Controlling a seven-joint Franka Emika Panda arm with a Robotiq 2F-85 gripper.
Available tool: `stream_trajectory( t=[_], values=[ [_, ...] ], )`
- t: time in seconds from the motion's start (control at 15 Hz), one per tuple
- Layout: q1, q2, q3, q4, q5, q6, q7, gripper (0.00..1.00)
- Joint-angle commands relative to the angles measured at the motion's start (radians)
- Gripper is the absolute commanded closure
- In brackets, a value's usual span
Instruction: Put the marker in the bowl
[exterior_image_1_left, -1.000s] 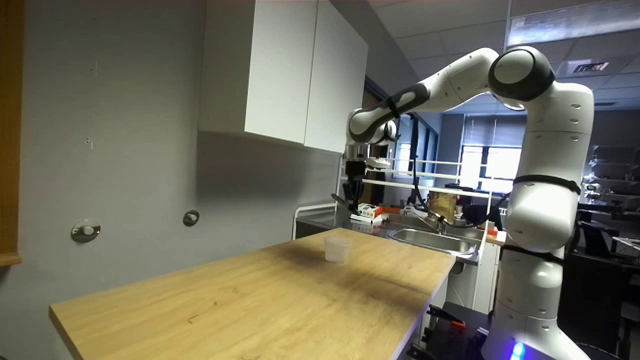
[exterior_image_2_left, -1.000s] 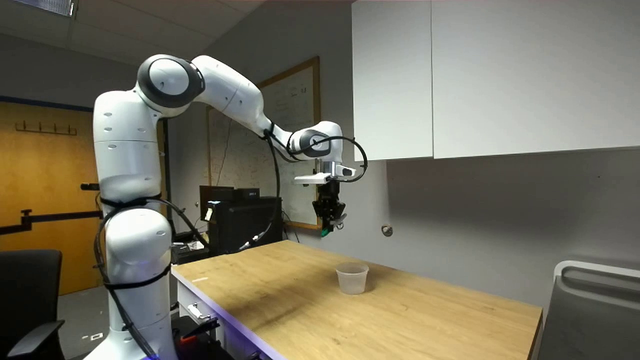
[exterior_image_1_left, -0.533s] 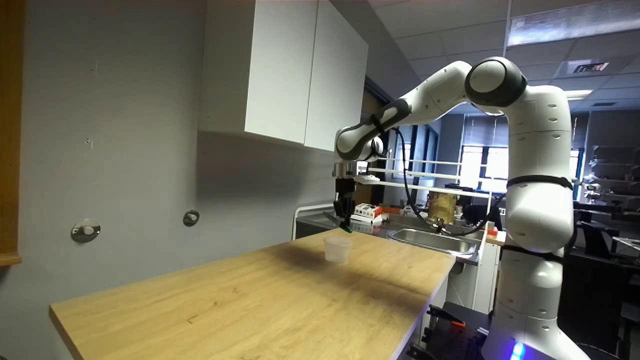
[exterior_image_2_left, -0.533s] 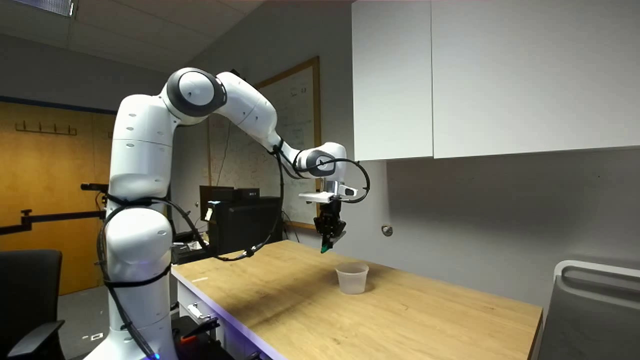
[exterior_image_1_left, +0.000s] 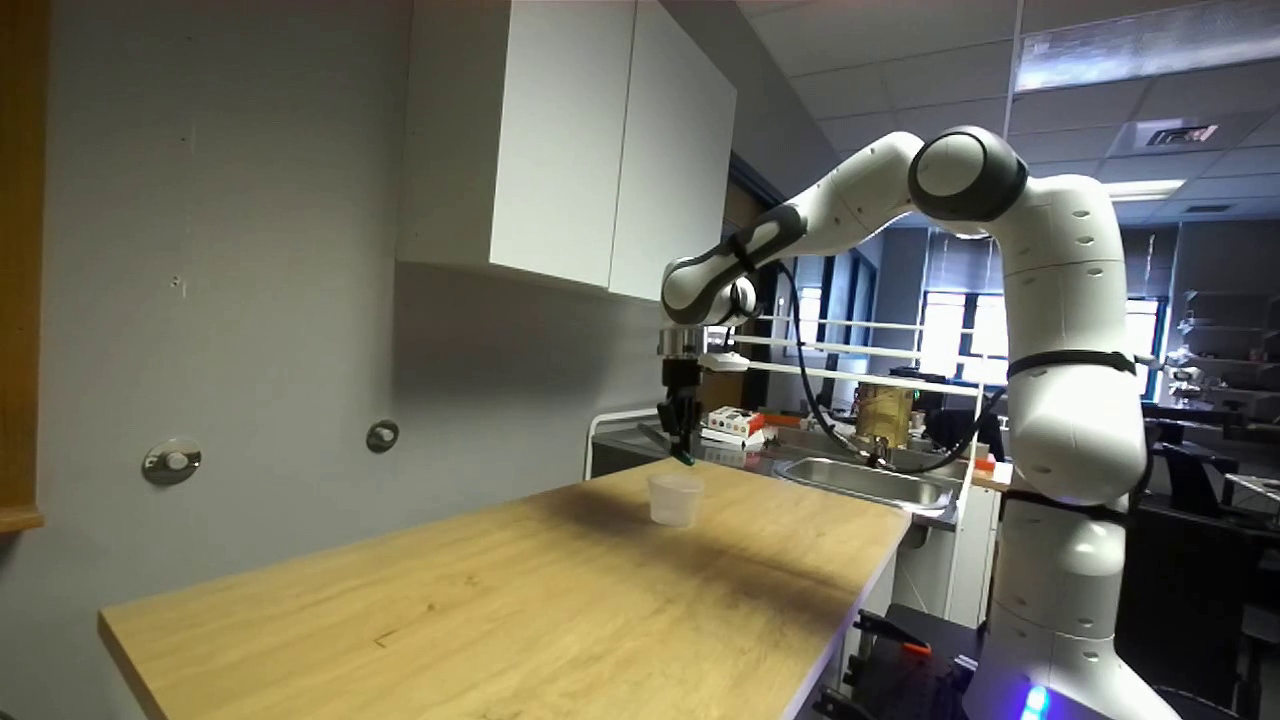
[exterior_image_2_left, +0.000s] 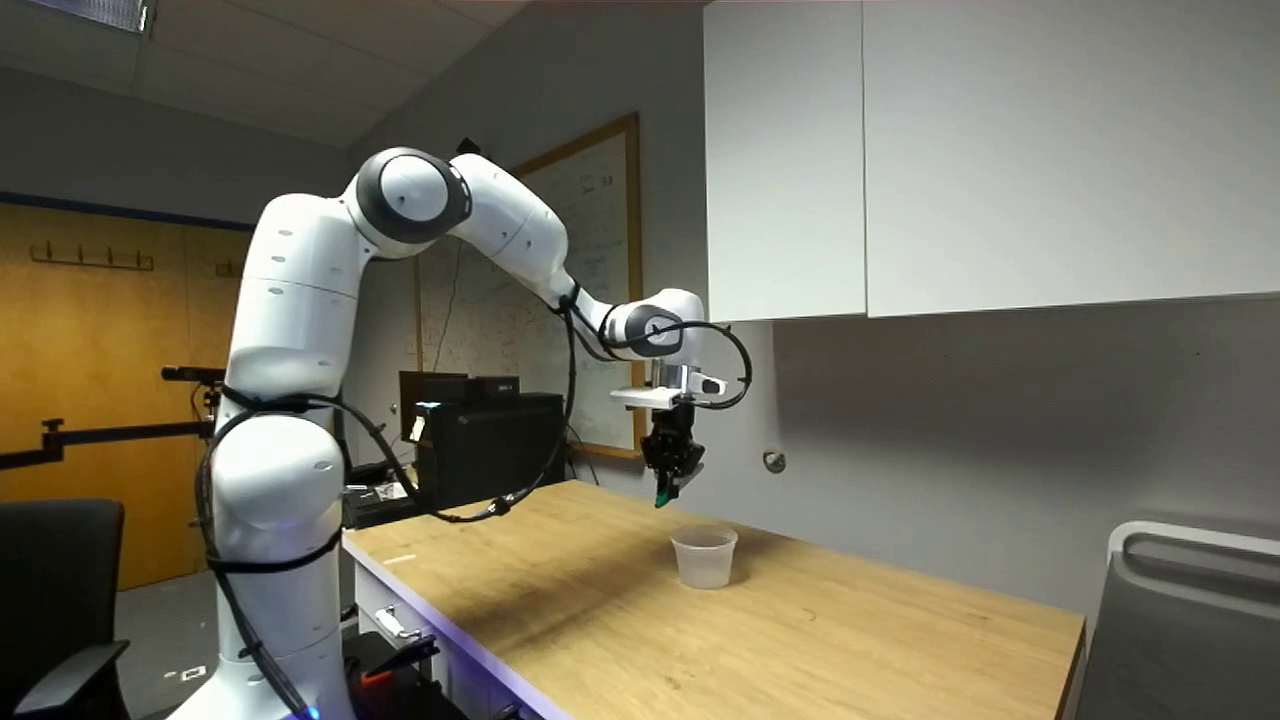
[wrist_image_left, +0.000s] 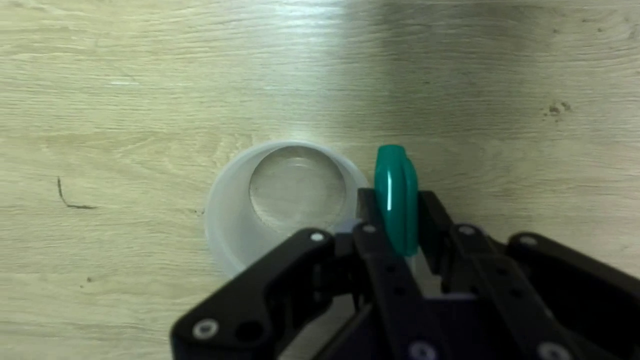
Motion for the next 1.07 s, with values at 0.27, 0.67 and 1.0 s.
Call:
stream_trajectory(
  t=[0.27,0.67,1.0],
  values=[
    [-0.037,0.099,-0.005,0.120,0.010,-0.013,-0.034,0.91],
    [-0.050,0.184,0.001,0.161,0.018,-0.012,-0.039,0.91],
    [-0.060,0.229,0.004,0.189,0.019,-0.018,-0.040,0.92]
  ],
)
